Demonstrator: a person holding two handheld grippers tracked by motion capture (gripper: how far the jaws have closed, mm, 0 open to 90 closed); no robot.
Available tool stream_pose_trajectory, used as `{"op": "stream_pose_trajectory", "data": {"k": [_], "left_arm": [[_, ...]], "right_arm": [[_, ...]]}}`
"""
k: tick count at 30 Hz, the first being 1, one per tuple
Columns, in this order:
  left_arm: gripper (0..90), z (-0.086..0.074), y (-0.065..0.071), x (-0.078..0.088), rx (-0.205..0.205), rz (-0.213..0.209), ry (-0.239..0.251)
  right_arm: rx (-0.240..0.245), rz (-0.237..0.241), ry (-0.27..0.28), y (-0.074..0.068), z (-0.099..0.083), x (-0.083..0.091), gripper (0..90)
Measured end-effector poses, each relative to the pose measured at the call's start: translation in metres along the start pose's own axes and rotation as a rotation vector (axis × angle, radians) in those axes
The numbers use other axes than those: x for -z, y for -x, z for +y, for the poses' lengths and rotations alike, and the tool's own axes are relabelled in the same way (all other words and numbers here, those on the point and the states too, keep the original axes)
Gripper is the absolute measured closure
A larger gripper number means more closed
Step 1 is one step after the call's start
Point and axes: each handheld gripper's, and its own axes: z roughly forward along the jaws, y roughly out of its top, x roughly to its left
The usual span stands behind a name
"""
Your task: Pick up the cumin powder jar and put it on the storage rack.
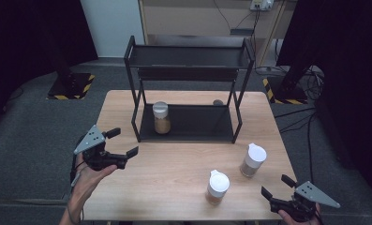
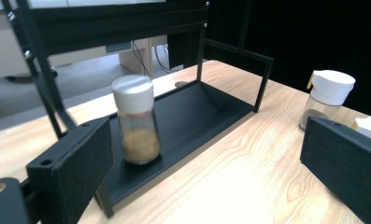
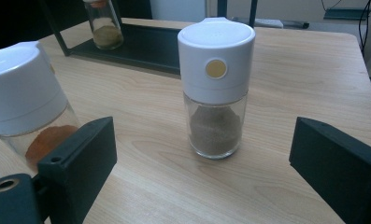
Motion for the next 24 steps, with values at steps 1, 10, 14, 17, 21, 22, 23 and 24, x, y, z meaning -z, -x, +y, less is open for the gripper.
{"op": "stream_pose_trajectory", "data": {"k": [1, 10, 14, 17, 21, 22, 23, 24], "left_arm": [[1.5, -0.004, 0.0, 0.002, 0.003, 0.009, -0.001], [0.9, -0.038, 0.0, 0.017, 0.056, 0.054, -0.01], [0.7, -0.049, 0.002, 0.021, 0.069, 0.077, -0.007], [0.6, -0.058, 0.006, 0.024, 0.07, 0.093, -0.007], [0.6, -0.066, 0.01, 0.026, 0.057, 0.114, -0.015], [0.7, -0.068, 0.01, 0.027, 0.058, 0.117, -0.015], [0.7, -0.071, 0.01, 0.028, 0.061, 0.115, -0.012], [0.6, -0.073, 0.01, 0.028, 0.062, 0.116, -0.009]], "right_arm": [[0.0, 0.0, 0.0, 0.0, 0.0, 0.0, 7.7], [0.002, -0.002, -0.002, 0.0, 0.0, 0.0, 7.7], [0.003, -0.003, -0.004, -0.001, 0.0, -0.001, 7.7], [0.004, -0.004, -0.004, -0.001, 0.0, 0.0, 7.7], [0.005, -0.004, -0.005, -0.001, 0.001, -0.001, 7.7], [0.006, -0.004, -0.005, -0.001, 0.001, -0.001, 7.7], [0.006, -0.004, -0.005, -0.001, 0.001, -0.001, 7.7], [0.007, -0.004, -0.005, -0.001, 0.001, -0.001, 7.6]]}}
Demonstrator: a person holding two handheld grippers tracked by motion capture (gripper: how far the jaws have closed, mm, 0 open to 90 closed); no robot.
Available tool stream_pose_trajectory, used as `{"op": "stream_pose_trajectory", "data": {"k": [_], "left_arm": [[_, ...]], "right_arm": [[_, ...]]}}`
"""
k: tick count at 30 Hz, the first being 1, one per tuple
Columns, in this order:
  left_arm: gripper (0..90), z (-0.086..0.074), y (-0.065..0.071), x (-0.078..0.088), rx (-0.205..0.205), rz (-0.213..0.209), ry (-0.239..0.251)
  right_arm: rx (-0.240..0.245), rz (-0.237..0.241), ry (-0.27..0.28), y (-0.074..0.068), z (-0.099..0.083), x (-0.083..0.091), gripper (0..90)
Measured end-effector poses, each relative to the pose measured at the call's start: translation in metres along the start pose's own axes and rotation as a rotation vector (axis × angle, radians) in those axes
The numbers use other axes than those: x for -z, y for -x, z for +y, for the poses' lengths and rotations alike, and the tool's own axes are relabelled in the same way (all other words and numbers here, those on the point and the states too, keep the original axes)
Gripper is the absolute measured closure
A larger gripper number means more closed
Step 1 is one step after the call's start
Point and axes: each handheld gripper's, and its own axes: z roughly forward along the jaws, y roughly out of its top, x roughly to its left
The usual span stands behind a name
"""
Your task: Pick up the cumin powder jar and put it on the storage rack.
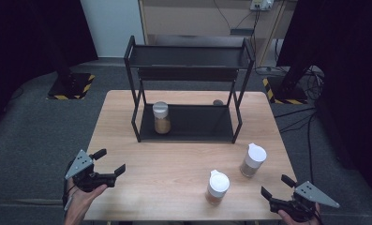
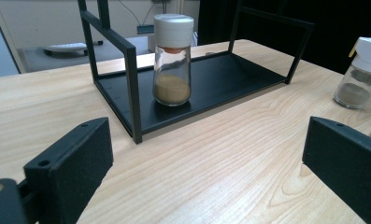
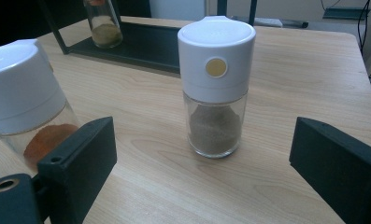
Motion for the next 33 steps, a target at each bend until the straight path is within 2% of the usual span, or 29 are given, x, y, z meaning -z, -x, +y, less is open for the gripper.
{"op": "stream_pose_trajectory", "data": {"k": [4, 8, 18, 33], "left_arm": [[0.9, -0.011, 0.002, 0.003, -0.014, 0.0, 0.015], [0.8, -0.019, 0.005, 0.004, -0.045, 0.014, 0.003], [1.2, -0.034, 0.008, 0.003, -0.064, 0.03, -0.001], [1.3, -0.043, 0.003, 0.004, -0.084, 0.028, -0.008]], "right_arm": [[0.0, 0.0, 0.0, 0.0, 0.0, 0.0, 7.7], [0.001, 0.001, -0.002, 0.0, 0.0, 0.0, 7.7], [0.003, 0.001, -0.001, 0.0, 0.0, 0.0, 7.7], [0.003, 0.003, -0.002, 0.0, 0.0, 0.0, 7.7]]}}
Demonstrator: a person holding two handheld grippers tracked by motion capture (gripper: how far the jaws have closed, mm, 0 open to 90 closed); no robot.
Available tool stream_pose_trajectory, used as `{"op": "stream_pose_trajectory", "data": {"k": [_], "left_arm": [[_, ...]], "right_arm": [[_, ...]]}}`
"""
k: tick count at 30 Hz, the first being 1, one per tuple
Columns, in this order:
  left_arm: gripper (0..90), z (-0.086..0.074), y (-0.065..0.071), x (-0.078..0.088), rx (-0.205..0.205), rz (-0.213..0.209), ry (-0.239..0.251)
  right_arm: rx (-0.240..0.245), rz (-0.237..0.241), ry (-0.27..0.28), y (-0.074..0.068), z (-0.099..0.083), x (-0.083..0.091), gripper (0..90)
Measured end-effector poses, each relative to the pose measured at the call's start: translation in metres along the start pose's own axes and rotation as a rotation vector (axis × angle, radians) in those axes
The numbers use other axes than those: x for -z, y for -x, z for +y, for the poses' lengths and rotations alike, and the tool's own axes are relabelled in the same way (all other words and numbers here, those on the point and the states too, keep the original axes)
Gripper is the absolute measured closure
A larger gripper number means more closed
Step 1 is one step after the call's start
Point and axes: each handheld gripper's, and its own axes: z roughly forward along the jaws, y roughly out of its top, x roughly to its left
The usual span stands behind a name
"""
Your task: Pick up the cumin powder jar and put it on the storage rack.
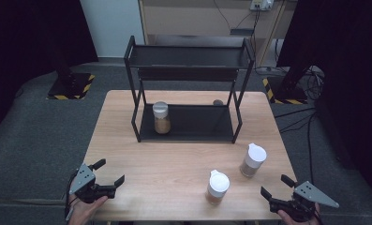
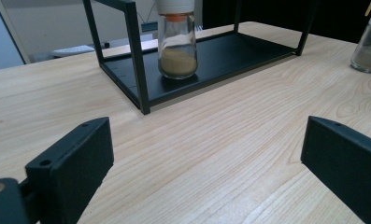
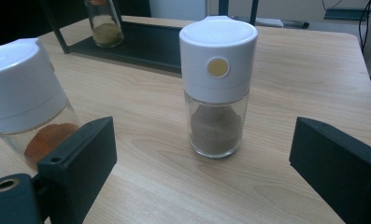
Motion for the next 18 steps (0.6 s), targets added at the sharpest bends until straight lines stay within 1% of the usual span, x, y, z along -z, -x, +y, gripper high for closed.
{"op": "stream_pose_trajectory", "data": {"k": [3, 7, 10, 13, 18], "left_arm": [[1.3, -0.0004, 0.0012, 0.0011, -0.005, 0.013, 0.001], [1.0, -0.0021, 0.0009, 0.0025, 0.011, 0.035, 0.004], [0.7, -0.0034, -0.0002, 0.004, 0.02, 0.041, 0.009], [0.7, -0.0033, -0.0001, 0.0046, 0.016, 0.039, 0.008], [0.6, -0.0025, -0.0013, 0.0032, 0.01, 0.021, 0.0]], "right_arm": [[0.0, 0.001, 0.001, 0.0002, -0.0001, -0.0001, 7.7], [-0.001, 0.002, 0.0, 0.0006, -0.0002, -0.0001, 7.7], [-0.002, 0.003, 0.003, 0.0008, -0.0005, 0.0001, 7.7], [-0.001, 0.005, 0.002, 0.0008, -0.0005, 0.0001, 7.7], [0.001, 0.007, 0.003, 0.0007, -0.0004, 0.0003, 7.7]]}}
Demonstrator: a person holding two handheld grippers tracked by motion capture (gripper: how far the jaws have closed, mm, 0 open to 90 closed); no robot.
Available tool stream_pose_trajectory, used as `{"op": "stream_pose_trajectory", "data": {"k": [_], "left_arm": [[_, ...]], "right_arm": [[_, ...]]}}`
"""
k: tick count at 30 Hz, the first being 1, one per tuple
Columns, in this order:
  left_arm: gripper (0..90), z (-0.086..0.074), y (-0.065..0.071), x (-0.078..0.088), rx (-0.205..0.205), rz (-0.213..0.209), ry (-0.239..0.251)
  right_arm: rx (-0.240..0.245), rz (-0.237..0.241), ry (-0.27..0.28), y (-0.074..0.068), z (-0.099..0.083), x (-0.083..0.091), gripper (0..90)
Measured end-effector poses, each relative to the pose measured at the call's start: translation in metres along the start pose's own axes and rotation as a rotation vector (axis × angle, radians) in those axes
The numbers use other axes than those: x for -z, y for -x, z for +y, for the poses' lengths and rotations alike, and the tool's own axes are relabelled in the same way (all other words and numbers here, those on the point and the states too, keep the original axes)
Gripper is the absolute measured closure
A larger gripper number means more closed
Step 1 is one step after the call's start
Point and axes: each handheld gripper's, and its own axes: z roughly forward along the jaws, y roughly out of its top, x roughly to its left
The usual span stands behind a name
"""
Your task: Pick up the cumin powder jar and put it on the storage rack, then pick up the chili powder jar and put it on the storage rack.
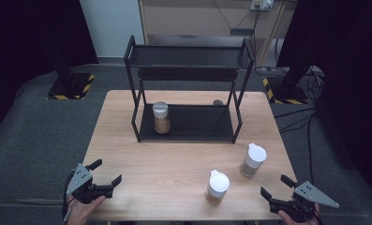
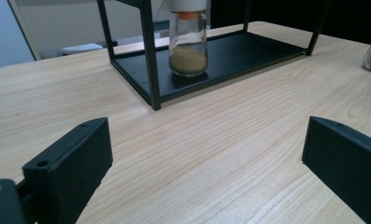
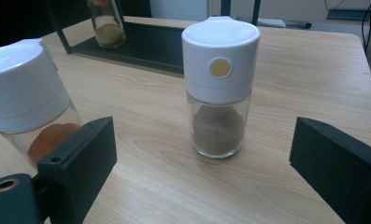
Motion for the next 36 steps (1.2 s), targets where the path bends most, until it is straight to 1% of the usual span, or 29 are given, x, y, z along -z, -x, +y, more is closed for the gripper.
{"op": "stream_pose_trajectory", "data": {"k": [5, 8, 11, 13, 14, 15, 16, 17, 18, 19, 22, 23, 24, 29, 36], "left_arm": [[0.6, 0.001, -0.001, -0.001, -0.003, -0.018, -0.007], [0.6, 0.002, -0.001, -0.001, -0.009, -0.027, -0.012], [0.6, 0.002, -0.002, -0.002, -0.005, -0.033, -0.013], [0.6, 0.001, -0.002, -0.002, 0.001, -0.034, -0.012], [0.6, 0.001, -0.003, -0.002, 0.005, -0.034, -0.01], [0.6, 0.001, -0.003, -0.002, 0.007, -0.033, -0.011], [0.6, 0.001, -0.003, -0.002, 0.007, -0.032, -0.012], [0.6, 0.001, -0.003, -0.002, 0.009, -0.03, -0.014], [0.6, 0.001, -0.003, -0.002, 0.012, -0.031, -0.015], [0.6, 0.001, -0.004, -0.002, 0.015, -0.032, -0.018], [0.6, 0.001, -0.005, -0.002, 0.022, -0.033, -0.019], [0.6, 0.001, -0.005, -0.002, 0.022, -0.033, -0.019], [0.6, 0.0, -0.005, -0.002, 0.027, -0.031, -0.018], [0.6, 0.0, -0.006, -0.003, 0.03, -0.032, -0.021], [0.7, 0.0, -0.006, -0.003, 0.034, -0.034, -0.024]], "right_arm": [[0.001, 0.001, 0.004, 0.0, 0.0, 0.0, 7.1], [-0.007, 0.001, 0.008, 0.0, 0.0, 0.0, 6.0], [-0.012, 0.006, 0.011, 0.0, 0.0, 0.0, 4.3], [-0.026, 0.018, 0.017, 0.001, 0.001, 0.0, 3.8], [-0.022, 0.015, 0.02, 0.0, 0.002, 0.001, 3.6], [-0.033, 0.017, 0.017, 0.0, 0.004, 0.002, 2.4], [-0.052, 0.029, 0.022, -0.001, 0.005, 0.003, 2.3], [-0.049, 0.036, 0.041, -0.003, 0.005, 0.004, 2.9], [-0.037, 0.031, 0.042, -0.007, 0.009, 0.005, 2.8], [-0.024, 0.036, 0.045, -0.01, 0.012, 0.006, 3.0], [-0.008, 0.049, 0.056, -0.013, 0.02, 0.007, 3.1], [-0.008, 0.049, 0.056, -0.013, 0.02, 0.007, 3.1], [-0.01, 0.064, 0.056, -0.013, 0.024, 0.006, 3.0], [0.008, 0.091, 0.047, -0.017, 0.036, 0.005, 3.2], [0.047, 0.135, 0.034, -0.026, 0.054, 0.001, 3.4]]}}
